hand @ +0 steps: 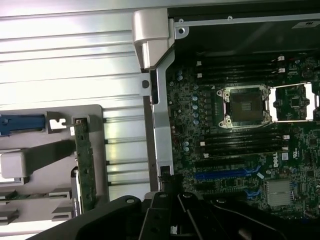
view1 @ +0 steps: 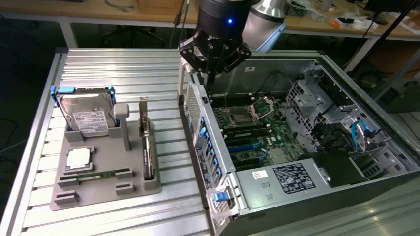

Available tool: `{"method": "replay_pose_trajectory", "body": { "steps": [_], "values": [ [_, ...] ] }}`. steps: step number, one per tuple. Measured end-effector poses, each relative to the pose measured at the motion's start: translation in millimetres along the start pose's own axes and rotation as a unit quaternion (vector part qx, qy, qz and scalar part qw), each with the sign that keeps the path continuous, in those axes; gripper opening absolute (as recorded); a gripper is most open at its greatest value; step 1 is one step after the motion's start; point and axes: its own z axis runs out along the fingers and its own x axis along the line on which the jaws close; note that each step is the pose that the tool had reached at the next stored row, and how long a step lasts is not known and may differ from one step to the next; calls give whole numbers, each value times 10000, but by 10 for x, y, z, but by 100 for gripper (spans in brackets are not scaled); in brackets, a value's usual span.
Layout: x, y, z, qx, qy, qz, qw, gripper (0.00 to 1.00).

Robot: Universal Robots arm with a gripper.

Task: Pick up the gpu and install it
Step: 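Reach for the gpu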

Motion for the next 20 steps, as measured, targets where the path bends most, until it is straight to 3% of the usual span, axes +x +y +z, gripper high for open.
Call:
{"method": "replay_pose_trajectory", "body": {
  "steps": [20],
  "values": [
    [197,-16,10,1,-3,0,10000,11]
  ]
}}
